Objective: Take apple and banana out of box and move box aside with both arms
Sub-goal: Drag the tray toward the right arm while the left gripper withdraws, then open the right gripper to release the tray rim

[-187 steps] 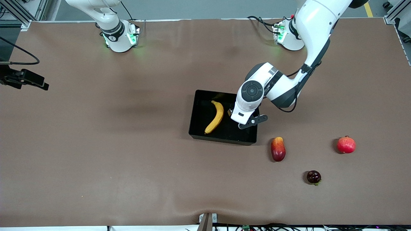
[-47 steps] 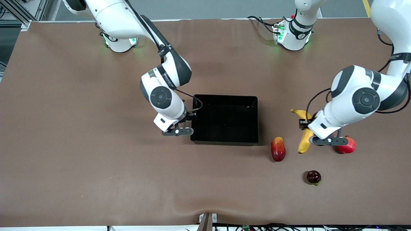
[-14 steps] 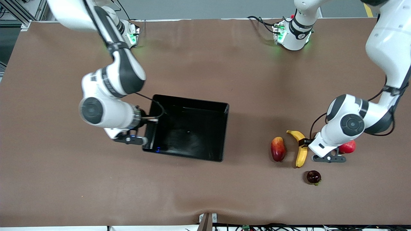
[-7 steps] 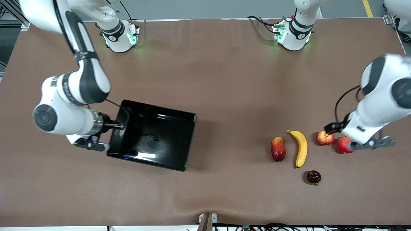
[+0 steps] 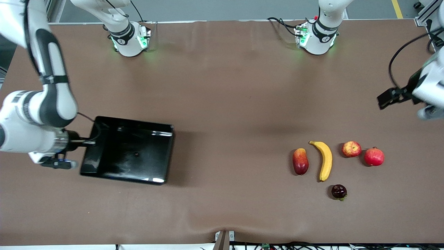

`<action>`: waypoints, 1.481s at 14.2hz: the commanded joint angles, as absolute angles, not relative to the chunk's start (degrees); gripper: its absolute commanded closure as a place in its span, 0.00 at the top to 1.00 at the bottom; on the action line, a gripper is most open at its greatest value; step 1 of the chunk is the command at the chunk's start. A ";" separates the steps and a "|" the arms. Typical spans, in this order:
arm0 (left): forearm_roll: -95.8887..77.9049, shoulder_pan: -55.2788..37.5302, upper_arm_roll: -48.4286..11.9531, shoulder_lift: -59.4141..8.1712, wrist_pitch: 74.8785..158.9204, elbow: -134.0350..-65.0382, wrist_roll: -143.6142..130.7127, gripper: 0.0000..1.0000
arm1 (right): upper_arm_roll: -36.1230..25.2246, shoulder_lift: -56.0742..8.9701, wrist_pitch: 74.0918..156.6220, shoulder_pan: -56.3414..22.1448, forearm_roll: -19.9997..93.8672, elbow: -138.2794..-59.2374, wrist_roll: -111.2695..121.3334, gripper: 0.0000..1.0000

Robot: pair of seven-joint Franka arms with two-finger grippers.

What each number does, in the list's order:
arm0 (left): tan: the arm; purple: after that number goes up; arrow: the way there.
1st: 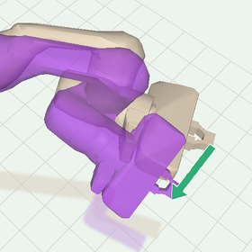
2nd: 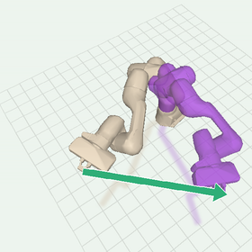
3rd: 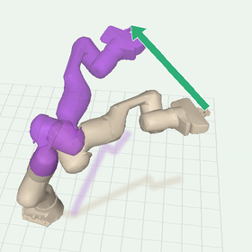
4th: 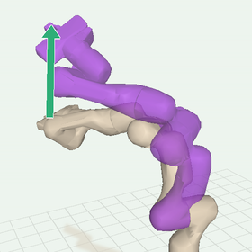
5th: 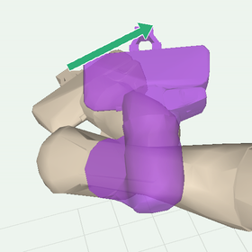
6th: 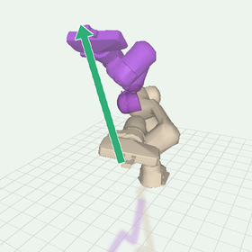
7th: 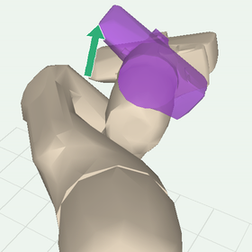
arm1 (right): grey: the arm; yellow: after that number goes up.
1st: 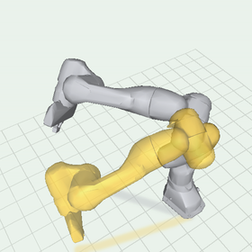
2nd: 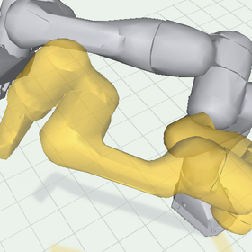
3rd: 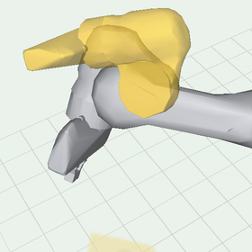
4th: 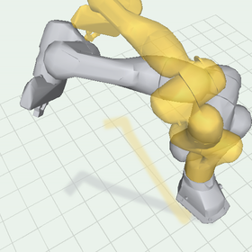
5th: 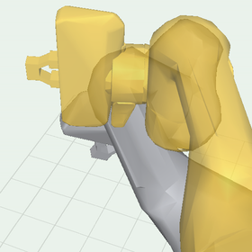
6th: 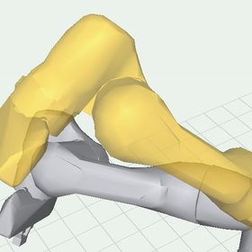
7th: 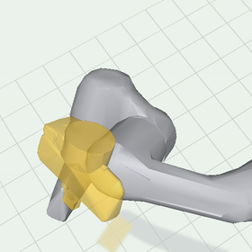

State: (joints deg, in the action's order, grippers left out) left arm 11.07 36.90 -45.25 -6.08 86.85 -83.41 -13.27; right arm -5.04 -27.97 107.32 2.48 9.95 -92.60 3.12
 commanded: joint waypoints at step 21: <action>1.49 -3.25 -2.10 2.73 83.85 -89.03 -7.65 1.00 | -3.34 -29.73 110.50 16.45 8.97 -87.82 27.42 1.00</action>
State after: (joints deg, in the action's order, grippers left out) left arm 2.34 -2.63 -2.17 2.49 83.89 -88.71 -7.57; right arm -4.02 -35.41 114.71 18.31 9.92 -88.21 27.16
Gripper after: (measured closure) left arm 0.000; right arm 0.295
